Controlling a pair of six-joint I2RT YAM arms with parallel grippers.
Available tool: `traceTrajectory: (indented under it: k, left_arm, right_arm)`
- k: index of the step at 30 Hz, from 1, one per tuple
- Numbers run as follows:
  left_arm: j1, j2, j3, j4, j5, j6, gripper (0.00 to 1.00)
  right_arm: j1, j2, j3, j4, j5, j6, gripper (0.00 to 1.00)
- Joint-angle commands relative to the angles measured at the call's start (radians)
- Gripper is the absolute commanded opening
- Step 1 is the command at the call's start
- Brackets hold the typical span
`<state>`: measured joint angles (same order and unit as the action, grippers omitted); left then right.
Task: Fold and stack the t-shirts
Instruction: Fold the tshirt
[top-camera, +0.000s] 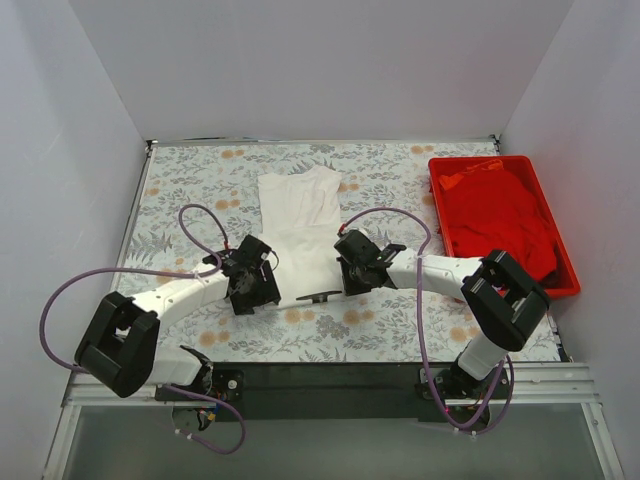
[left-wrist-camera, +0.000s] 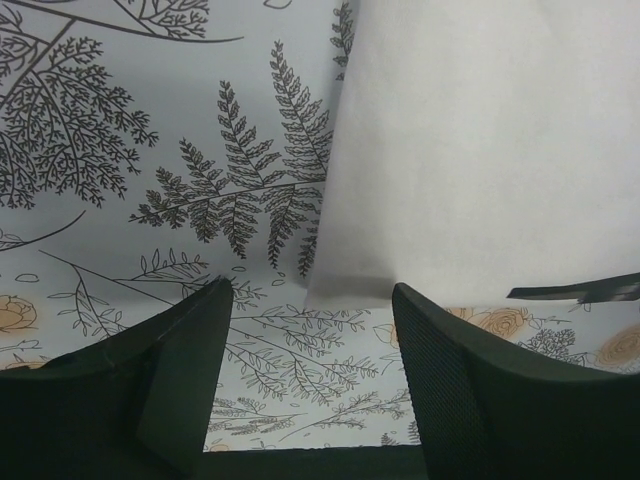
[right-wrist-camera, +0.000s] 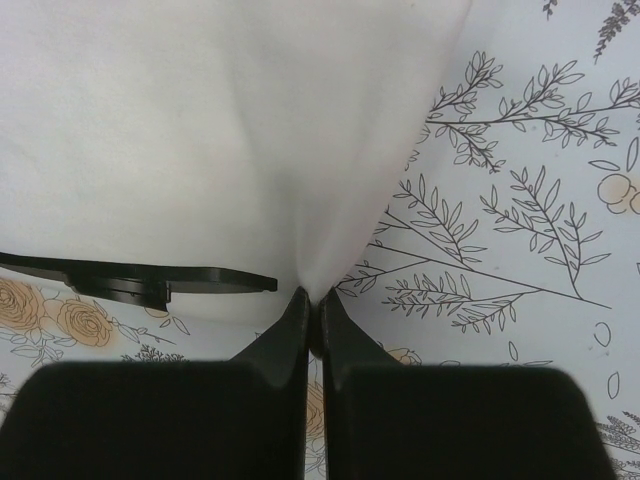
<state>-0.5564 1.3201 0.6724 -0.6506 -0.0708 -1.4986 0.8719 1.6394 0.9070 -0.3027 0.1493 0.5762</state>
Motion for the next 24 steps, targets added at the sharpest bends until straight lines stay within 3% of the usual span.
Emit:
traceTrajectory:
  k: [1,13,24]
  left_arm:
    - [-0.011,0.016,0.041,0.002,-0.038,-0.006,0.63]
    - [-0.05,0.105,0.029,0.016,-0.052,-0.017,0.38]
    - [-0.079,0.154,-0.005,0.031,-0.049,-0.041,0.36]
  right_arm:
    - [0.015,0.076,-0.08,-0.119,-0.04,-0.012,0.01]
    - [0.015,0.071,-0.08,-0.115,-0.05,-0.016,0.01]
    - [0.015,0.063,-0.08,-0.115,-0.047,-0.016,0.01]
